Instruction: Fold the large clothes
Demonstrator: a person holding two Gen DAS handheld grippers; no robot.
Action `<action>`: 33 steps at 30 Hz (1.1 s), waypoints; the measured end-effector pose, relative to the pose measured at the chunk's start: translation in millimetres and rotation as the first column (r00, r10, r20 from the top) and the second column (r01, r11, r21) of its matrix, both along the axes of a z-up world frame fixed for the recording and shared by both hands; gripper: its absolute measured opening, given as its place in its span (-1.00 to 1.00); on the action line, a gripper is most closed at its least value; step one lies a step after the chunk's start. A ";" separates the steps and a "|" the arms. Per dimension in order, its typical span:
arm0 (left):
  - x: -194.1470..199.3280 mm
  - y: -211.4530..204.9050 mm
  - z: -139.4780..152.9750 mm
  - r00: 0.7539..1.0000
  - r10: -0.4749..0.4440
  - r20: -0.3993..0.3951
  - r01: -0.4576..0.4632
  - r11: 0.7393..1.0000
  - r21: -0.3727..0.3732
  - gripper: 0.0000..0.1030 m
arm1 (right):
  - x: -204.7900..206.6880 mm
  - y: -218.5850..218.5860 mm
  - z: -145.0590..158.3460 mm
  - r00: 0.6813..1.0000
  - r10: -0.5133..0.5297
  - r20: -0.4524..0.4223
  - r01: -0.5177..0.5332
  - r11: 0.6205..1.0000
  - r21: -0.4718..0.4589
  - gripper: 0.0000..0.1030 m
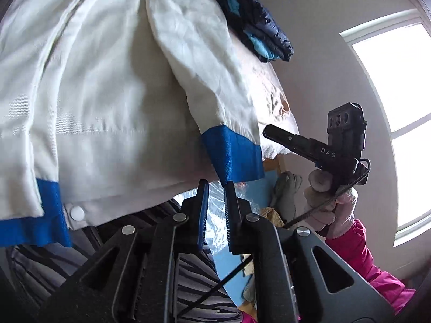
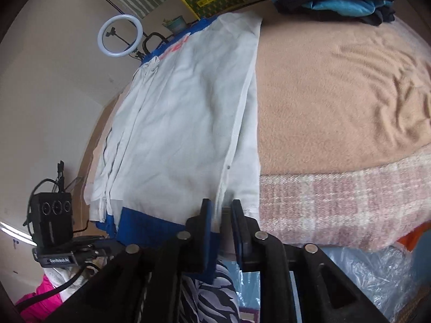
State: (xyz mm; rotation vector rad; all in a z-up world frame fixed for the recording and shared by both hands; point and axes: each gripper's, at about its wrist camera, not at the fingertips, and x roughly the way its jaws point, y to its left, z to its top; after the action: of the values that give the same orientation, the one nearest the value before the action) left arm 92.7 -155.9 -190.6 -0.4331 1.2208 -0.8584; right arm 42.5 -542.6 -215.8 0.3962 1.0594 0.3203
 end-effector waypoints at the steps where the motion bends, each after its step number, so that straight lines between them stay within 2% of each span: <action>1: 1.2 -1.4 7.2 1.000 0.001 0.031 -0.001 1.000 0.009 -0.84 | -3.7 -2.0 4.3 1.000 -0.007 0.021 0.007 1.000 -0.012 -0.54; 2: 2.6 -4.2 13.8 0.998 -0.001 0.056 0.000 1.000 0.007 -0.84 | -7.3 -6.0 8.5 0.999 -0.018 0.036 0.019 1.000 -0.011 -0.41; 6: 4.6 -9.4 29.4 0.996 -0.031 0.084 0.034 0.999 -0.034 -0.84 | -15.4 -16.6 6.2 0.998 -0.043 0.050 0.042 0.999 0.018 -0.22; 8: -2.6 -9.0 32.4 0.994 -0.073 0.082 0.074 0.997 -0.015 -0.84 | -17.6 -20.8 -1.4 0.998 -0.057 0.038 0.056 0.998 0.027 -0.21; 11: -17.0 -5.0 34.7 0.987 -0.110 0.119 0.104 0.993 0.061 -0.84 | -25.0 -26.1 -7.0 0.996 -0.073 0.045 0.070 0.996 0.053 -0.21; 16: 10.6 -10.4 31.8 0.986 -0.018 0.168 0.007 0.998 0.060 -0.84 | -34.9 -37.8 -8.9 0.993 -0.098 0.071 0.092 0.992 0.085 -0.18; 19: 28.3 -31.2 20.0 0.981 0.009 0.195 -0.026 0.996 0.084 -0.84 | -39.1 -42.2 -12.2 0.992 -0.112 0.065 0.104 0.988 0.113 -0.18; 21: 33.1 -47.1 7.4 0.983 -0.002 0.183 -0.018 0.994 0.105 -0.84 | -43.8 -44.0 -12.4 0.991 -0.113 0.069 0.104 0.988 0.115 -0.18; 24: 32.6 -67.8 -11.4 0.978 -0.042 0.203 0.002 0.981 0.192 -0.84 | -51.5 -48.4 -10.7 0.990 -0.114 0.081 0.104 0.987 0.119 -0.18; 26: 33.9 -72.4 -21.1 0.979 -0.038 0.201 -0.002 0.980 0.198 -0.84 | -57.4 -52.7 -7.8 0.988 -0.121 0.096 0.109 0.986 0.126 -0.18; 30: 34.1 -77.8 -13.6 0.977 -0.055 0.206 0.006 0.972 0.234 -0.84 | -70.2 -59.8 -1.1 0.984 -0.128 0.127 0.112 0.985 0.130 -0.18; 32: 26.1 -86.4 -1.0 0.965 -0.060 0.255 -0.003 0.971 0.240 -0.82 | -78.4 -63.5 3.5 0.980 -0.136 0.149 0.118 0.986 0.119 -0.17; 33: 20.9 -91.4 6.0 0.958 -0.068 0.277 -0.001 0.970 0.242 -0.69 | -83.0 -65.7 6.1 0.976 -0.145 0.162 0.128 0.986 0.111 -0.14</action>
State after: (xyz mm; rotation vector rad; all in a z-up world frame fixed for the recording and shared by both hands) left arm 113.6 -247.3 -184.6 -0.0878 1.0504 -0.7608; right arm -40.5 -608.3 -209.7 0.5199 0.8471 0.2798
